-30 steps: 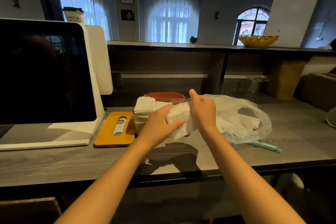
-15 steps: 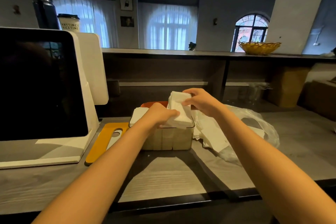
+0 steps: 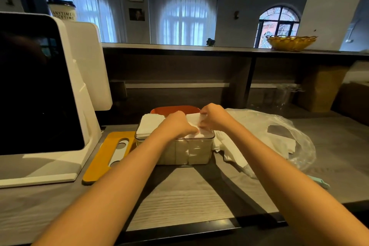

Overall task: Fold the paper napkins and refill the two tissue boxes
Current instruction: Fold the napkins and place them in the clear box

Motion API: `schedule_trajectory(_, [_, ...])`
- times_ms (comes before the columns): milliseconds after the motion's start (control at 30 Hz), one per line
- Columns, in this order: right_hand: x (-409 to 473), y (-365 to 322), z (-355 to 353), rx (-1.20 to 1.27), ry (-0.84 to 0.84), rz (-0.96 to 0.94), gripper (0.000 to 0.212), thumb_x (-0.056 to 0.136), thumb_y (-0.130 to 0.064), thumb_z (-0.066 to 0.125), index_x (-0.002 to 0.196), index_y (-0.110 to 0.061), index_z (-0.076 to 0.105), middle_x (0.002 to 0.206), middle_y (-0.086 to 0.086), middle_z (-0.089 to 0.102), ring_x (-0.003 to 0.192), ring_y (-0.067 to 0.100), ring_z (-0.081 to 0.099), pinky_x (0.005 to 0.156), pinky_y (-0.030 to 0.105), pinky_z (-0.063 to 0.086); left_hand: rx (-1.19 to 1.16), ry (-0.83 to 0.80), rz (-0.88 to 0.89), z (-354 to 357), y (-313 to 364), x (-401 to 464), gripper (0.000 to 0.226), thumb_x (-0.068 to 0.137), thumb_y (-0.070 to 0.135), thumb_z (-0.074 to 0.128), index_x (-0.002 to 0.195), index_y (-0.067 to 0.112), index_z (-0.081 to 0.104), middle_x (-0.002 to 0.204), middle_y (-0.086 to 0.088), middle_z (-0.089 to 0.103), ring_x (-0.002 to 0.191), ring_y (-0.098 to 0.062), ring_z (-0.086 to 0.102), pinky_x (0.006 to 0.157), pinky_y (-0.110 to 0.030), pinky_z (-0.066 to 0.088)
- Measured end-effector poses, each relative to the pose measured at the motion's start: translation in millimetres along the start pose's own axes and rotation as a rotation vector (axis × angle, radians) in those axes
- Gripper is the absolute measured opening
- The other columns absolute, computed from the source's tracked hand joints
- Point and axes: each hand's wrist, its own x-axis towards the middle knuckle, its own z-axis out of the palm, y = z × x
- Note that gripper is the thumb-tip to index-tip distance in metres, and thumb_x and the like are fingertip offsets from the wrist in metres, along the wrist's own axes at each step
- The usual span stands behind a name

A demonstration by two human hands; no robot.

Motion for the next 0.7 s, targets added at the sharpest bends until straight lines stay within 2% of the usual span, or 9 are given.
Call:
schedule_trajectory(100, [-1, 1, 1, 0.006, 0.127, -0.038, 0.054, 0.088, -0.015, 0.073, 0.139, -0.015, 0.055, 0.136, 0.009, 0.058, 0.121, 0.027, 0.058, 0.102, 0.036, 0.051, -0.167, 0.116, -0.03, -7, 0, 0, 0.02, 0.1, 0.027, 0.057, 0.096, 0.009, 0.063, 0.087, -0.009, 0.067, 0.067, -0.015, 0.059, 0.054, -0.023, 0.045])
schedule_trajectory(167, [-7, 2, -5, 0.262, 0.287, -0.116, 0.046, 0.09, -0.011, 0.071, 0.134, -0.016, 0.059, 0.133, 0.007, 0.061, 0.118, 0.022, 0.06, 0.095, 0.03, 0.051, -0.338, 0.187, -0.041, -14, 3, -1, 0.024, 0.103, 0.025, 0.05, 0.093, 0.008, 0.063, 0.084, -0.011, 0.064, 0.069, -0.016, 0.06, 0.062, -0.028, 0.05])
schedule_trajectory(200, [-10, -1, -9, 0.422, 0.296, -0.13, 0.037, 0.093, -0.013, 0.067, 0.13, -0.016, 0.062, 0.129, 0.006, 0.063, 0.112, 0.019, 0.061, 0.089, 0.027, 0.051, -0.449, 0.197, -0.068, -17, 6, -1, 0.025, 0.104, 0.026, 0.047, 0.094, 0.008, 0.063, 0.086, -0.011, 0.061, 0.074, -0.018, 0.058, 0.068, -0.032, 0.049])
schedule_trajectory(267, [-19, -12, -16, 0.71, 0.14, -0.063, 0.024, 0.1, -0.024, 0.058, 0.121, -0.014, 0.065, 0.121, 0.007, 0.065, 0.1, 0.018, 0.063, 0.077, 0.026, 0.055, -0.709, 0.12, -0.198, -23, 11, -5, 0.033, 0.105, 0.034, 0.043, 0.118, 0.008, 0.059, 0.104, -0.012, 0.058, 0.093, -0.023, 0.057, 0.077, -0.036, 0.047])
schedule_trajectory(333, [-25, -23, -15, 0.841, -0.087, 0.073, 0.034, 0.104, -0.038, 0.048, 0.119, -0.011, 0.06, 0.119, 0.011, 0.064, 0.095, 0.024, 0.065, 0.071, 0.032, 0.057, -0.823, 0.009, -0.307, -26, 14, -11, 0.049, 0.106, 0.043, 0.038, 0.142, 0.009, 0.045, 0.128, -0.016, 0.053, 0.116, -0.03, 0.054, 0.092, -0.041, 0.049])
schedule_trajectory(433, [-27, -30, -3, 0.789, -0.229, 0.198, 0.055, 0.104, -0.052, 0.035, 0.135, -0.01, 0.05, 0.118, 0.012, 0.06, 0.094, 0.025, 0.063, 0.073, 0.036, 0.055, -0.845, -0.026, -0.381, -25, 16, -13, 0.062, 0.107, 0.048, 0.032, 0.153, 0.007, 0.03, 0.149, -0.023, 0.041, 0.136, -0.037, 0.045, 0.112, -0.048, 0.041])
schedule_trajectory(533, [-22, -32, 4, 0.717, -0.251, 0.213, 0.065, 0.103, -0.059, 0.026, 0.147, -0.013, 0.04, 0.136, 0.013, 0.056, 0.1, 0.023, 0.06, 0.08, 0.035, 0.051, -0.904, -0.014, -0.42, -22, 17, -14, 0.064, 0.107, 0.052, 0.029, 0.156, 0.011, 0.023, 0.156, -0.022, 0.035, 0.14, -0.04, 0.039, 0.113, -0.049, 0.039])
schedule_trajectory(633, [-20, -35, 9, 0.598, -0.273, 0.195, 0.071, 0.101, -0.063, 0.023, 0.154, -0.016, 0.03, 0.149, 0.014, 0.046, 0.128, 0.031, 0.052, 0.107, 0.046, 0.045, -0.966, -0.012, -0.43, -20, 14, -16, 0.064, 0.106, 0.054, 0.028, 0.157, 0.015, 0.02, 0.159, -0.018, 0.031, 0.141, -0.04, 0.039, 0.109, -0.049, 0.042])
schedule_trajectory(700, [-19, -35, 10, 0.588, -0.265, 0.194, 0.073, 0.1, -0.066, 0.026, 0.153, -0.017, 0.031, 0.15, 0.014, 0.046, 0.128, 0.033, 0.052, 0.106, 0.046, 0.046, -0.972, -0.013, -0.43, -20, 14, -17, 0.066, 0.106, 0.055, 0.029, 0.157, 0.015, 0.02, 0.161, -0.017, 0.029, 0.142, -0.04, 0.038, 0.11, -0.049, 0.041])
